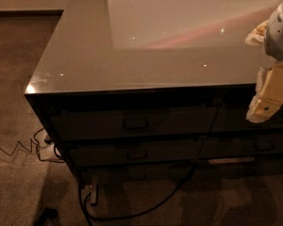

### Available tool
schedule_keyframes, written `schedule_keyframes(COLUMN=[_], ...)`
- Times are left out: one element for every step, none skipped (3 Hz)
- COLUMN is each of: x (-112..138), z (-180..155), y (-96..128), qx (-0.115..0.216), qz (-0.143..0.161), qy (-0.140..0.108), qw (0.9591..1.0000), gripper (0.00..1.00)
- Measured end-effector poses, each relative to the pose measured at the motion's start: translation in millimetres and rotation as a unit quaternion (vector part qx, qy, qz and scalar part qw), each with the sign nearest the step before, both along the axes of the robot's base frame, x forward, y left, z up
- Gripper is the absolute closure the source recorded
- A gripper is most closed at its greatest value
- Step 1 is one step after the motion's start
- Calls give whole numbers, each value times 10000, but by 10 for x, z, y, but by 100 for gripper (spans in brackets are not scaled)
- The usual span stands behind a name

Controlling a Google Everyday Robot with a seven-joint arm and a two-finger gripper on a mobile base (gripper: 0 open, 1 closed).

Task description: Open top drawer

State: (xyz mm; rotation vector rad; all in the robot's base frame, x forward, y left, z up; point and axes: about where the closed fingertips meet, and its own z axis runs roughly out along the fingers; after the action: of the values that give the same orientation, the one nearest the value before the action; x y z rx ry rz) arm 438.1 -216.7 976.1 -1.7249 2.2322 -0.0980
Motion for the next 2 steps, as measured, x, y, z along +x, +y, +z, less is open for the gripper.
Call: schedule_keyframes(x=[0,19], z=[0,-42], y=[0,34], qx=[0,-36], qz=[1,103], qy=[0,-12], qw=[10000,9999], gripper=[0,0])
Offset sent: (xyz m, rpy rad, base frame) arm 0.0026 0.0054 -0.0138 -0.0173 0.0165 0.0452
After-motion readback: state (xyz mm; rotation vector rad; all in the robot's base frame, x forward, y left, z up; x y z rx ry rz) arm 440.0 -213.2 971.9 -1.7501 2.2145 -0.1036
